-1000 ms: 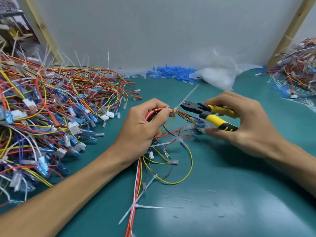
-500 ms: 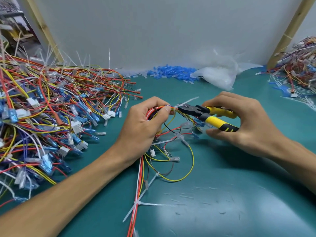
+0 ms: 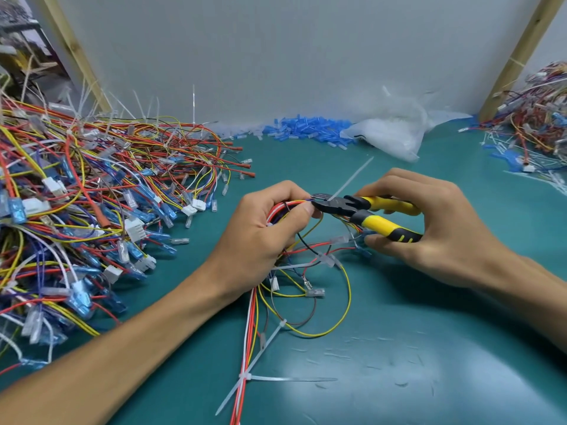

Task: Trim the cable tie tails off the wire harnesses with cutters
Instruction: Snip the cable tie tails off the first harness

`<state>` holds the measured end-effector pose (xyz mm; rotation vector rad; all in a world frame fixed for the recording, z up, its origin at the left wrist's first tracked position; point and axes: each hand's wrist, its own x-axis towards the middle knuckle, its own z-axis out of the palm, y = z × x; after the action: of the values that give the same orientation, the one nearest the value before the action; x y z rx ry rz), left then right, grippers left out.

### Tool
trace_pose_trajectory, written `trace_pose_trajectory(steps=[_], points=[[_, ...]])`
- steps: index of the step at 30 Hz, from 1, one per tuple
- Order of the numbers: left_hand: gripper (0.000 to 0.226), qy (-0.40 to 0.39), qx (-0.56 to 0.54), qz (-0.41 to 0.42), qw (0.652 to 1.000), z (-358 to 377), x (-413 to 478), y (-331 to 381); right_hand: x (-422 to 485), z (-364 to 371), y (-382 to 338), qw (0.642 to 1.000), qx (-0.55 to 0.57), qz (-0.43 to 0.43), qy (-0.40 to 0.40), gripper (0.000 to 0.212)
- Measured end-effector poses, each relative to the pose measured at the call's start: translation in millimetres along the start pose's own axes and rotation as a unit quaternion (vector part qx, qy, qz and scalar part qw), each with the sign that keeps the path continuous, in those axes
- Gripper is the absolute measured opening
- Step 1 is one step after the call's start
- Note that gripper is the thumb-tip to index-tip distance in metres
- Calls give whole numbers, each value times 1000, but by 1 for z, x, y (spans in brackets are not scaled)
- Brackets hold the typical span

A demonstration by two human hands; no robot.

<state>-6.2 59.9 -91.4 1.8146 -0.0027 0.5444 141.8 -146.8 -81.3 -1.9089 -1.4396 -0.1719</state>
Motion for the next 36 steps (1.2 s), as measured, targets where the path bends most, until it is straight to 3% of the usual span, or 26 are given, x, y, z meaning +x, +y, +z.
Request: trace_pose_trajectory(steps=[18,23,31,36], points=[[9,-6,-23,3,1000,-1,-5,6,-2,1,-2,999,-28,-21,-24,30],[5,-7,-32,7,999,3,-8,12,-2,4,-2,997,-66,-31,-16,15],[11,0,-5,14,1000,4,-6,8,-5,-1,-6,991,-116,13,-59,20],[12,4,2,14,1000,4,-5,6,-7,0,-13,991,-90,47,-83,17]])
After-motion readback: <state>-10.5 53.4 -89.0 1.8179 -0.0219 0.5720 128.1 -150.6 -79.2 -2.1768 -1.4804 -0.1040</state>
